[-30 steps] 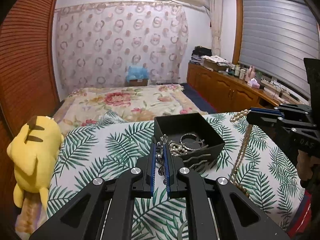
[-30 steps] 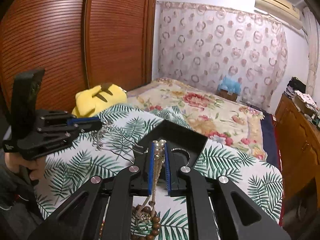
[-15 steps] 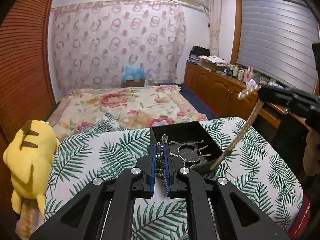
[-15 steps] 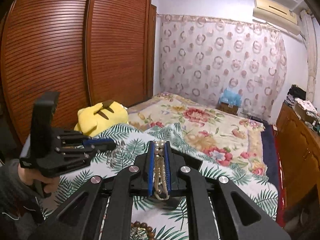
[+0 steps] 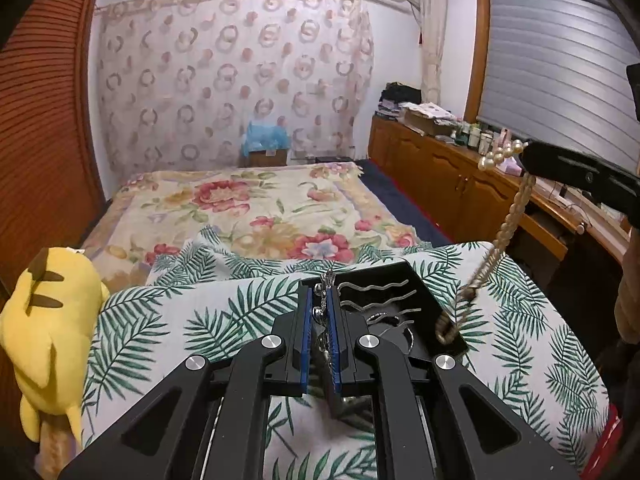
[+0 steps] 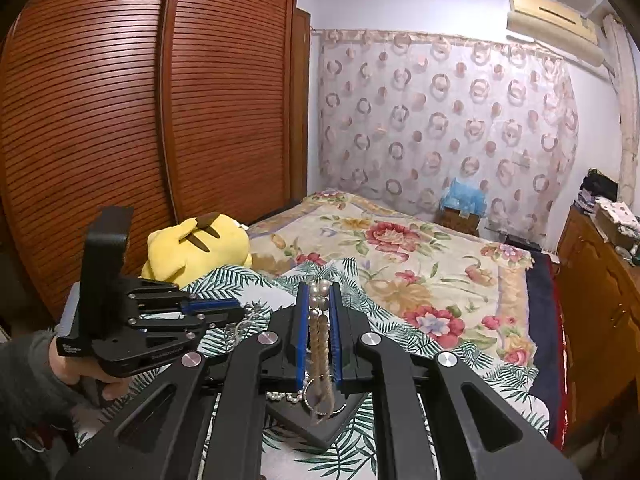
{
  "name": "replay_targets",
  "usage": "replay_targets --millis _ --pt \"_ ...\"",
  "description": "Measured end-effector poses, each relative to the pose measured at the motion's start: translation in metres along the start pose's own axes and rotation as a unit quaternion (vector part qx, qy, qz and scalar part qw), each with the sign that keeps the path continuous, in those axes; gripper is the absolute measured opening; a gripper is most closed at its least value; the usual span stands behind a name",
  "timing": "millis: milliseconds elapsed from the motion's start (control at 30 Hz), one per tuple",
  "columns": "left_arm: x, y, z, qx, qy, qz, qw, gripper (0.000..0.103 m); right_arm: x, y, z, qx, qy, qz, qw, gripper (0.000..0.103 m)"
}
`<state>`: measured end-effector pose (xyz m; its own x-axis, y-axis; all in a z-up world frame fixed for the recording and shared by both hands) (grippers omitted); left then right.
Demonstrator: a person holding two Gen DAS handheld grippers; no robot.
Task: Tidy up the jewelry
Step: 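Carry the hairpins into the box with the left gripper while the right gripper lifts the pearl strand over it, then open both grippers to drop the hairpins and pearl strand into the box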
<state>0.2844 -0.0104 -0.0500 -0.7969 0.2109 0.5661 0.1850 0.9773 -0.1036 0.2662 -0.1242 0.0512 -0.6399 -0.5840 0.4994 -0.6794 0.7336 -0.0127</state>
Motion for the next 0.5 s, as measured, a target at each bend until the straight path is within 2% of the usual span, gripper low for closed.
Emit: replay_targets --millis 267,500 --pt "-0.032 -0.002 0.005 -0.007 0.026 0.002 0.9996 0.007 -0.06 -0.014 0.075 -0.035 0.085 -0.005 0.996 0.011" --pt "-0.044 -0.007 0.003 -0.013 0.036 0.0 0.9993 0.007 -0.074 -0.008 0.099 -0.048 0.105 -0.023 0.993 0.013"
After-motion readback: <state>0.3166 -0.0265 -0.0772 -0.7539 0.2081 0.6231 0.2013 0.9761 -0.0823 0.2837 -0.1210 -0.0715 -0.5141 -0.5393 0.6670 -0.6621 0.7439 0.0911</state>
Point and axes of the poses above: each gripper's, at about its wrist camera, not at the fingertips, and x roughly against the way its jaws point, y to its left, z to its underside, the point moved 10 cm from there along -x, roughly the way its jaws point, and after that the axes turned 2 degrees about z, right-handed, at the moved point
